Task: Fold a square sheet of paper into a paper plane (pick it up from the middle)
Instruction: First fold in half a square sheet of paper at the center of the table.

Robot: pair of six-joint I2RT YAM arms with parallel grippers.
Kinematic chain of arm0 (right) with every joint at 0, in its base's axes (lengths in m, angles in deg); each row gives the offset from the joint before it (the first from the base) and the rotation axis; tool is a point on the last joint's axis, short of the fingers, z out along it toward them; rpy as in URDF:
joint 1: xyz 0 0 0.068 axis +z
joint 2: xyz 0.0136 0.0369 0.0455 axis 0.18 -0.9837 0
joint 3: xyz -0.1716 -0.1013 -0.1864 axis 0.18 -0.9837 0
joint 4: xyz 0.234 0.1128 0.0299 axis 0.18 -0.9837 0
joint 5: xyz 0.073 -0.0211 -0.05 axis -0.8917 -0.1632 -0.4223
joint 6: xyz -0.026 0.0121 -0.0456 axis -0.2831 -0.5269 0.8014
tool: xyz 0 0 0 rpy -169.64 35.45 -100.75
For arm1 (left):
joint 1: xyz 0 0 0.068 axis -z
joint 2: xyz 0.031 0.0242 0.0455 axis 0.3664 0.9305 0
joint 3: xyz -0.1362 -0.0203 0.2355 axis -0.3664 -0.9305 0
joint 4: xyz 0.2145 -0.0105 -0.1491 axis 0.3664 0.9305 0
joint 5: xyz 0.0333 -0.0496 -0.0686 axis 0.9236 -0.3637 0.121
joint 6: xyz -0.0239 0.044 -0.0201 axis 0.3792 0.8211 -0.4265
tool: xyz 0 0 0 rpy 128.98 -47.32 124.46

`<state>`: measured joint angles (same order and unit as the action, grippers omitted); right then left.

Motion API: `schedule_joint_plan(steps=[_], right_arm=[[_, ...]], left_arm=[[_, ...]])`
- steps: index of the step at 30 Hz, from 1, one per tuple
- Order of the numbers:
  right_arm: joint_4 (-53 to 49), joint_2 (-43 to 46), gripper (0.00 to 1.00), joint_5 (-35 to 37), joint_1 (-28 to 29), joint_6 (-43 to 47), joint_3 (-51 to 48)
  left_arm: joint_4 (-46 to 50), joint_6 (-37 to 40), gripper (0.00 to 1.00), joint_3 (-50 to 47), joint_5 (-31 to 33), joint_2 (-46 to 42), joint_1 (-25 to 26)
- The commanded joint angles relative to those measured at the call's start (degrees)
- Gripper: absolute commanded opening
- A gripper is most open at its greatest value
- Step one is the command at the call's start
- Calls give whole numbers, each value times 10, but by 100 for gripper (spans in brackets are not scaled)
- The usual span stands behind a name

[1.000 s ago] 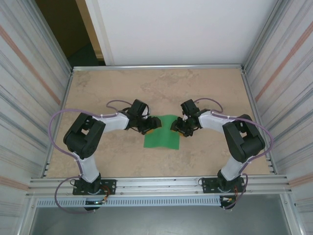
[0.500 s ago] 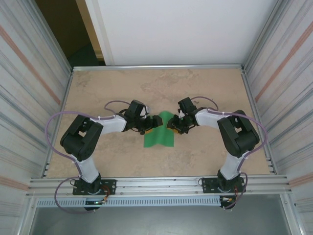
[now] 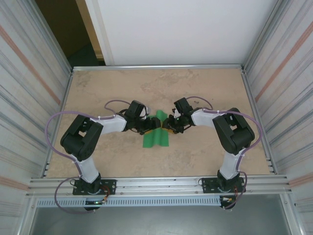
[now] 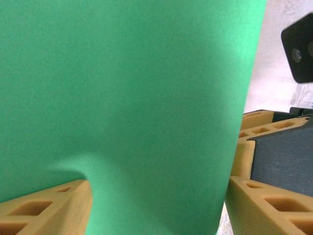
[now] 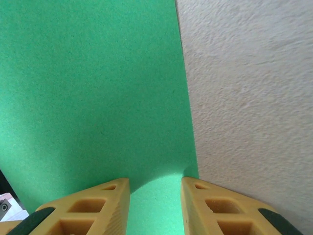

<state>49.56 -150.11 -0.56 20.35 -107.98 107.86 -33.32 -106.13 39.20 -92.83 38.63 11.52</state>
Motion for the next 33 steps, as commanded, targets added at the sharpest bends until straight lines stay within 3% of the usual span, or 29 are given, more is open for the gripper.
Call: schedule_joint_plan(steps=[1, 7, 13, 19, 24, 29, 33], right_arm=[[-20, -22, 32, 0, 8, -7, -10], [-6, -6, 32, -2, 0, -10, -26], [21, 53, 35, -10, -26, -10, -56], [66, 168, 50, -17, -81, -7, -103], [87, 233, 68, -66, -151, 0, -127], [159, 259, 79, -155, -201, -21, -143], [226, 274, 84, -195, -205, -53, -146]], left_arm=[[31, 19, 70, 14, 10, -1, 2], [39, 27, 61, 20, 18, 0, 2], [37, 56, 45, 28, 11, -8, 0], [37, 91, 33, 38, -11, -43, -15], [31, 91, 31, 59, -58, -86, -30], [-33, 34, 31, 78, -137, -110, -45], [-96, -25, 31, 86, -181, -114, -54]])
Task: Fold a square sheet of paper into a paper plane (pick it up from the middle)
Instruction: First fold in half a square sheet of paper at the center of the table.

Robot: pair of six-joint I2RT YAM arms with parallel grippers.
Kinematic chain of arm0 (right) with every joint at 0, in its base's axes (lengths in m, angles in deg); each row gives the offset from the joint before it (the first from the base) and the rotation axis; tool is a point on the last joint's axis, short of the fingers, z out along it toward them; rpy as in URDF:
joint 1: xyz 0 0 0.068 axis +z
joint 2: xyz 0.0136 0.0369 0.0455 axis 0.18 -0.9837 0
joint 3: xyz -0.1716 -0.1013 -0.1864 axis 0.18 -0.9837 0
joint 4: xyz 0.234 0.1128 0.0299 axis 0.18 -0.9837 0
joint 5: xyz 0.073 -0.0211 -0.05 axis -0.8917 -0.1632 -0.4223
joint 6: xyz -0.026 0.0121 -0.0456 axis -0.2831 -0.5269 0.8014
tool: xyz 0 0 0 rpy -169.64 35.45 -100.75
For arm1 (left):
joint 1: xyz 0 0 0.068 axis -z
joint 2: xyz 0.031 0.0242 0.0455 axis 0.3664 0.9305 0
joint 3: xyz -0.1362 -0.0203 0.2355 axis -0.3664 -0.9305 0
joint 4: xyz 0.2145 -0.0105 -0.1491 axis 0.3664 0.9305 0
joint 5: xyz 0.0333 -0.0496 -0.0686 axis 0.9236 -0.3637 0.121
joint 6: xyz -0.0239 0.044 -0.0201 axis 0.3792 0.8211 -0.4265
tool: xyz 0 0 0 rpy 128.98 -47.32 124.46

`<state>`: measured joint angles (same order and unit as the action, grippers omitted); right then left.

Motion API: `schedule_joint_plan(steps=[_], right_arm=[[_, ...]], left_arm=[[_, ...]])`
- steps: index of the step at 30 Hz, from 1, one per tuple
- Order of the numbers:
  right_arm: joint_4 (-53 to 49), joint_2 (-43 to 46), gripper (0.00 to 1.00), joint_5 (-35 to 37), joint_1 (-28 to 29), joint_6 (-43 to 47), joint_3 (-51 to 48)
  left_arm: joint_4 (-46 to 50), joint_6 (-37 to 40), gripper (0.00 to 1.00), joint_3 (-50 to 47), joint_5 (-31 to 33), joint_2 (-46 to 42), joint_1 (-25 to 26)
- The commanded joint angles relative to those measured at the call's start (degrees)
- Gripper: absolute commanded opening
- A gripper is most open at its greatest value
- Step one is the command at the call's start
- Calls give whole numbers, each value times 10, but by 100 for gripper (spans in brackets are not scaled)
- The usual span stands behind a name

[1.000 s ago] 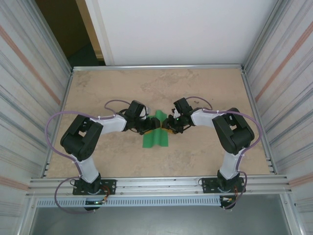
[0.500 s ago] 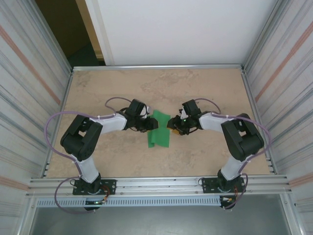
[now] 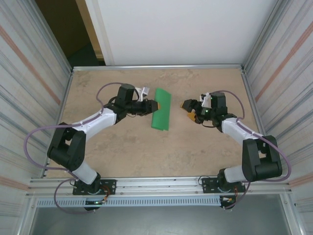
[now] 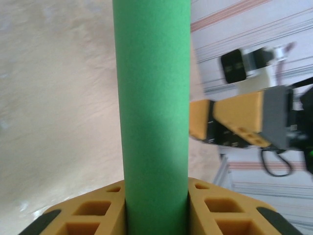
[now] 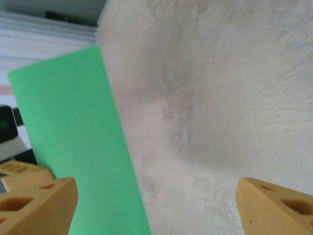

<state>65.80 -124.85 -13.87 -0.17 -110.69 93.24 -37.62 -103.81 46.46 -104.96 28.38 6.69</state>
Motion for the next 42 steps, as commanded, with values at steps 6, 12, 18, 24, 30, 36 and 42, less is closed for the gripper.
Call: schedule_joint_plan(steps=[6, 12, 18, 24, 30, 36, 42], right_arm=[[91, 1, 85, -100, 17, -38, 23], [109, -32, 84, -122, 58, -42, 45], [143, -50, 77, -139, 80, -61, 56], [124, -27, 59, -136, 68, -54, 47], [92, -11, 44, -131, 61, -39, 44], [73, -3, 27, -121, 55, -32, 44], [40, -1, 4, -109, 55, -25, 59]], left_arm=[[-75, -93, 31, 30, -81, -9, -10], [-79, -111, 30, 30, -90, -2, -11], [-54, -103, 29, 27, -82, 8, -11], [-27, -85, 29, 17, -64, 8, -14], [-22, -82, 28, 12, -58, 14, -16], [-18, -80, 28, 10, -53, 19, -17], [-21, -82, 32, 5, -49, 19, -17]])
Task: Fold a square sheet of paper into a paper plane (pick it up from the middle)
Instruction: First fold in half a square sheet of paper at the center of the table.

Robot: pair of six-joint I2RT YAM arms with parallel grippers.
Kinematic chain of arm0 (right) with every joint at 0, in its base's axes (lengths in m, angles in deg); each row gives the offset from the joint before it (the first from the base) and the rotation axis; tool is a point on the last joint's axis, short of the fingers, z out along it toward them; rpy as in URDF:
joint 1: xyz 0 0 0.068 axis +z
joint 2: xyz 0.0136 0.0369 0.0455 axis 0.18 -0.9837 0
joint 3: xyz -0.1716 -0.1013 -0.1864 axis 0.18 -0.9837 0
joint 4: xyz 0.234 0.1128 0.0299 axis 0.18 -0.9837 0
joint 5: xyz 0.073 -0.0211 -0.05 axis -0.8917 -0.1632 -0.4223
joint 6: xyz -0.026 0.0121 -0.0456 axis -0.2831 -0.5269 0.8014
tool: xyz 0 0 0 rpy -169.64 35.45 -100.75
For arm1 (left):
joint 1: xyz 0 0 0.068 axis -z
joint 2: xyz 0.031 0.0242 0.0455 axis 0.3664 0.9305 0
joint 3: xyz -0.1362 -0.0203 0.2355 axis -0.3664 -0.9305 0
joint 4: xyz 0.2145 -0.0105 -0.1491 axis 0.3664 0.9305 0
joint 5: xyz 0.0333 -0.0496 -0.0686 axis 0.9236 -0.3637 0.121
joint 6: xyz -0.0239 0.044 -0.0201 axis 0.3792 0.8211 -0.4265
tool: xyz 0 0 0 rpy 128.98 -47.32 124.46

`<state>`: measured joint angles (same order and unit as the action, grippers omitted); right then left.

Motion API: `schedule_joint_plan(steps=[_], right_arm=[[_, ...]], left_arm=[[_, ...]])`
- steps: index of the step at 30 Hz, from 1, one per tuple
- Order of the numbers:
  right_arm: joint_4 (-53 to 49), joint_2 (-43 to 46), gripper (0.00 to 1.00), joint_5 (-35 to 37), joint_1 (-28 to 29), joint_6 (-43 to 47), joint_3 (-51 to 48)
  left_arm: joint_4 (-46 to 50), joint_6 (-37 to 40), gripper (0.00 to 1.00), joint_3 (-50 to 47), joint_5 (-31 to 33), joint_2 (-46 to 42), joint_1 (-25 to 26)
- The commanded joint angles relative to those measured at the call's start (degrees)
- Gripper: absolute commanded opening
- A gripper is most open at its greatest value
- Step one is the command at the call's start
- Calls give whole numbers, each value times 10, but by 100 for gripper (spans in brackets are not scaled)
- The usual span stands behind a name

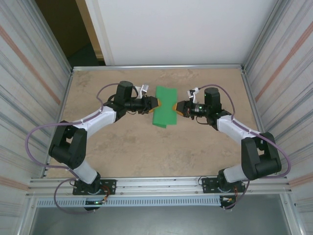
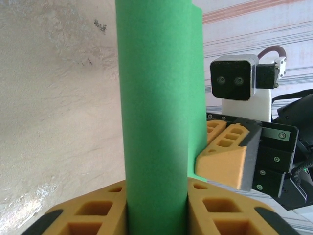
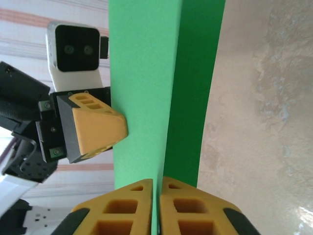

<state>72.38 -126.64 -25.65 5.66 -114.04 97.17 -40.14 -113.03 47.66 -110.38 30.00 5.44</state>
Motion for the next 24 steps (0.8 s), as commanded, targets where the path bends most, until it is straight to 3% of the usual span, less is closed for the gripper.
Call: schedule_joint_plan(steps=[1, 8, 14, 17, 24], right_arm=[[-31, 18, 1, 11, -3, 13, 23], [-195, 17, 0, 41, -12, 92, 81], [-412, 17, 0, 122, -9, 190, 190], [-492, -1, 0, 175, 17, 219, 253], [-583, -120, 0, 287, 101, 213, 367]], left_arm=[[4, 11, 35, -9, 7, 1, -6], [58, 46, 74, -41, 42, -44, -37], [197, 128, 93, -51, 129, -133, -75], [198, 130, 99, -79, 147, -163, -95], [154, 111, 99, -142, 144, -181, -122]])
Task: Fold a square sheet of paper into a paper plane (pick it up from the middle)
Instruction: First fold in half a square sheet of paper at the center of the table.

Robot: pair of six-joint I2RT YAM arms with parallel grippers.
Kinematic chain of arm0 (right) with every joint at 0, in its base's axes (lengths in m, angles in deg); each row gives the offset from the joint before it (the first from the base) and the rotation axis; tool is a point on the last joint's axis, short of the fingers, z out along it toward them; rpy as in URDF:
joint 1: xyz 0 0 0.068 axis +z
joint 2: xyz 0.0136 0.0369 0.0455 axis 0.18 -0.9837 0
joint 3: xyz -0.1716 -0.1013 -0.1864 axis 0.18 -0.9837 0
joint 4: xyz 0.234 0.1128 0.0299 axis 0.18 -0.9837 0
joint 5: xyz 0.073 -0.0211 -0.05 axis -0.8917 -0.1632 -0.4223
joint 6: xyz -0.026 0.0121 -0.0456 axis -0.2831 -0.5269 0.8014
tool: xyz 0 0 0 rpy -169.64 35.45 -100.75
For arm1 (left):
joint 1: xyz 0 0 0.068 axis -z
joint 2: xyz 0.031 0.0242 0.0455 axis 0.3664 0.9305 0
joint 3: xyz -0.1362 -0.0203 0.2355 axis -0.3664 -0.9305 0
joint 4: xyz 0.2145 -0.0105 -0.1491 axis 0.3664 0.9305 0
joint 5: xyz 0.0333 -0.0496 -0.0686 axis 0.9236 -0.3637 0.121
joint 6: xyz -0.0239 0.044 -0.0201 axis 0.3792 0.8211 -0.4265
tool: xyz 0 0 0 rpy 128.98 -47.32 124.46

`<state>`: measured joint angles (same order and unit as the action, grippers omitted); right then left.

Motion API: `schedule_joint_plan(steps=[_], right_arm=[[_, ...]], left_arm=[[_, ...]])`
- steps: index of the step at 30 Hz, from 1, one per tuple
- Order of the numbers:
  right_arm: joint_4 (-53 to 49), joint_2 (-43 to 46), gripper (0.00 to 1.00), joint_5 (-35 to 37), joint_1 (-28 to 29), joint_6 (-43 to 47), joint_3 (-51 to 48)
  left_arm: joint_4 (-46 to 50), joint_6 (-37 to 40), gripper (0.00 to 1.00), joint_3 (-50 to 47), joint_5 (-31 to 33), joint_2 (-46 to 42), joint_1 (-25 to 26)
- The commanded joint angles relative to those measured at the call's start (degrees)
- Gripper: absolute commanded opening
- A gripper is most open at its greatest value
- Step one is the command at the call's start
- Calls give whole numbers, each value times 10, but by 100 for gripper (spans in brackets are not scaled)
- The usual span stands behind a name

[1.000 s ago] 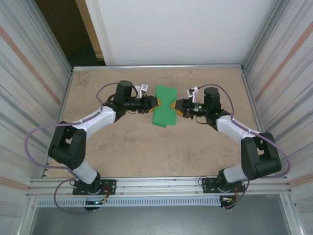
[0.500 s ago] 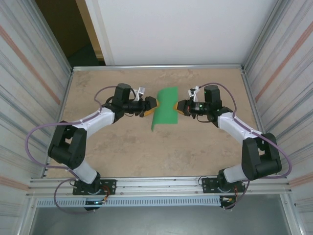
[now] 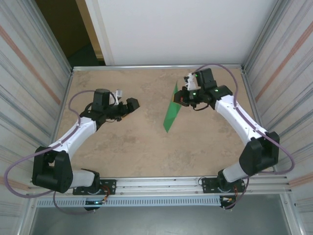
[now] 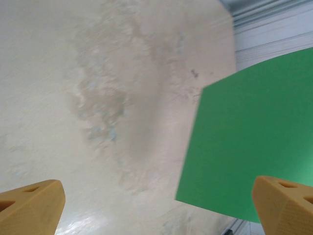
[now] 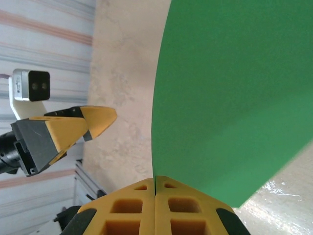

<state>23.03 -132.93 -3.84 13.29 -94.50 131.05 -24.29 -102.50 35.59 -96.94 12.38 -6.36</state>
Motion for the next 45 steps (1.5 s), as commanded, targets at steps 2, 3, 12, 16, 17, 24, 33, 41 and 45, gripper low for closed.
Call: schedule_joint_plan(steps=[2, 3, 12, 16, 17, 24, 33, 41, 45], right_arm=[[-89, -102, 0, 80, 47, 8, 50], [-70, -121, 0, 75, 59, 1, 53], [133, -178, 0, -1, 92, -94, -25], [197, -148, 0, -8, 85, -117, -106], [212, -140, 0, -10, 81, -121, -128], [244, -136, 0, -19, 48, -118, -182], [261, -143, 0, -22, 20, -100, -213], [267, -147, 0, -15, 14, -102, -228], [284, -145, 0, -18, 14, -118, -241]], left_arm=[[-21, -2, 99, -33, 4, 2, -5], [-28, -5, 99, -38, 0, 7, -5], [-81, -29, 91, -59, -39, 62, -7], [-127, -54, 85, -72, -69, 94, -1], [-137, -60, 84, -75, -73, 100, 2], [-113, -54, 82, -46, -50, 133, 49], [-96, -67, 78, 1, -18, 194, 129], [-30, -38, 71, 85, 22, 255, 159], [14, -10, 66, 123, 41, 278, 170]])
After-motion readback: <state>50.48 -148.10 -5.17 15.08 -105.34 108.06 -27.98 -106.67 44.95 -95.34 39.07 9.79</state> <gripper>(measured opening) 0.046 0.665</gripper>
